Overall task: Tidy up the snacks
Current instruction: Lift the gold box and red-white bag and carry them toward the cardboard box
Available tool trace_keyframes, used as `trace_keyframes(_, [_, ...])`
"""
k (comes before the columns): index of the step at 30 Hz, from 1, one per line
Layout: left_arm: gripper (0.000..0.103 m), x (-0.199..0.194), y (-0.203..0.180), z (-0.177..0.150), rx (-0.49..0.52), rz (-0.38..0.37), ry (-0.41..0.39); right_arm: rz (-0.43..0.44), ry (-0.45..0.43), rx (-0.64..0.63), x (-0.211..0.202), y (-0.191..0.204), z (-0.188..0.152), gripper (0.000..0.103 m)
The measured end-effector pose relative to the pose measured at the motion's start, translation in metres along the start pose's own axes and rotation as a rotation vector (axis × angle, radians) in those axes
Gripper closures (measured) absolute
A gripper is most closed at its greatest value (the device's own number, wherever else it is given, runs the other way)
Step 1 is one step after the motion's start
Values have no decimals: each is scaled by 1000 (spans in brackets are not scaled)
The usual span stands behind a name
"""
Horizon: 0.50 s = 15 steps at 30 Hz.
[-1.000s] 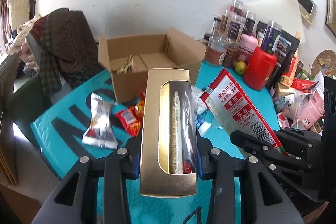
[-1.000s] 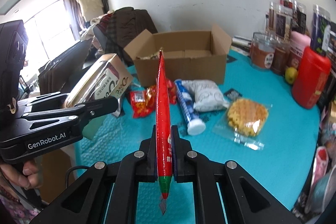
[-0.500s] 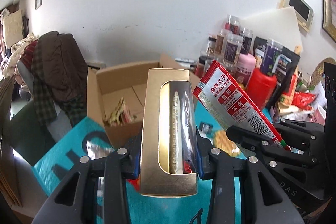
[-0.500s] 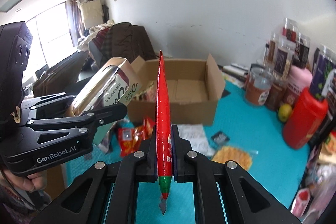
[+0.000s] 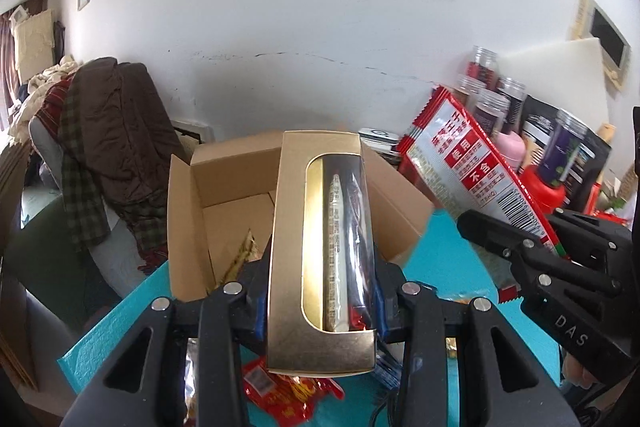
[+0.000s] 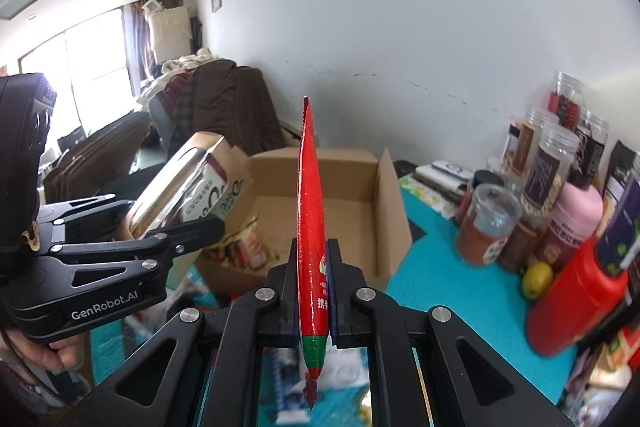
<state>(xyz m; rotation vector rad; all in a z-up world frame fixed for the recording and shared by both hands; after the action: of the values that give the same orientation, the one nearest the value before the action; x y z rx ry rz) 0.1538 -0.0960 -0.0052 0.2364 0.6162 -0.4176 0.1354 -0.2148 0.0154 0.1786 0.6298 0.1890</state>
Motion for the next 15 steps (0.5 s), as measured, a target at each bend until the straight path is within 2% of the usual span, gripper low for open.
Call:
trace_keyframes(4, [65,15,9,2,-1,22,15,13,23,6,21,-2,6,93])
trace_keyframes(15, [65,59,26,8,-14,20,73,-1,98,6,78,-12,8,93])
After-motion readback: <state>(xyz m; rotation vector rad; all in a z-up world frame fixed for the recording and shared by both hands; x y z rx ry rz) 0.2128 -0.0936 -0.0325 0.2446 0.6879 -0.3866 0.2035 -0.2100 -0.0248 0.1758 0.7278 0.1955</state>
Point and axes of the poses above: each gripper's, at about its wrist camera, not at the fingertips, and x roughly the way its jaws point, y to its left, z to its top, the point moved 6 cm from there along x, roughly the way its jaws point, and after that the axes turned 14 degrees about x, right-handed, at the moved point
